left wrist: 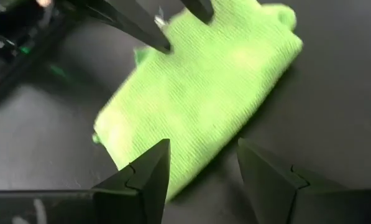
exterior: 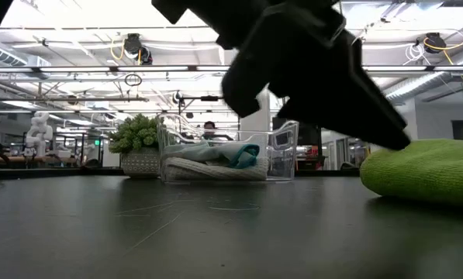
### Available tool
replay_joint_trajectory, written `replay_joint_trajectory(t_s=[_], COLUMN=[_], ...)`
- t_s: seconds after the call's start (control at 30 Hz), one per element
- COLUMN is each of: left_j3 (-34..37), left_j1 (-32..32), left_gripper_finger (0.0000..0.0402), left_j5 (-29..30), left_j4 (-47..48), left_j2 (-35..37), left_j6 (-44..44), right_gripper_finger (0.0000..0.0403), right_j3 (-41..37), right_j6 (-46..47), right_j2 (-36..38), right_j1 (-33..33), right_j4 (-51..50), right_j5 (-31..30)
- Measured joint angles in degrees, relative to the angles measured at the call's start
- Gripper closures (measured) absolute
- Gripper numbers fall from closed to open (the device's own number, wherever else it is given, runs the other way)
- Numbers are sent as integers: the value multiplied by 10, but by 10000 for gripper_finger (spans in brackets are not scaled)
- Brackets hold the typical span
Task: Fold microfiber towels
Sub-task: Fold the green towel
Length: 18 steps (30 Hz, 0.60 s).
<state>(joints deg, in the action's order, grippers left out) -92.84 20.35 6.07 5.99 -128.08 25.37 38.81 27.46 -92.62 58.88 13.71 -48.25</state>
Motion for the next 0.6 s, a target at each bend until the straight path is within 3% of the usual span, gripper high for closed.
replay_joint_trajectory(t_s=[0.23,0.6], left_j3=[0,0], left_j1=[-13,-51], left_gripper_finger=[213,213], left_j5=[0,-87], left_j4=[-56,-79], left_j2=[-1,-24], left_j6=[-6,-79], right_gripper_finger=[273,273], right_j3=[0,0], right_j6=[36,144], right_j2=[-1,-46], right_j1=[27,38], right_j4=[-4,-7], right_j5=[0,21])
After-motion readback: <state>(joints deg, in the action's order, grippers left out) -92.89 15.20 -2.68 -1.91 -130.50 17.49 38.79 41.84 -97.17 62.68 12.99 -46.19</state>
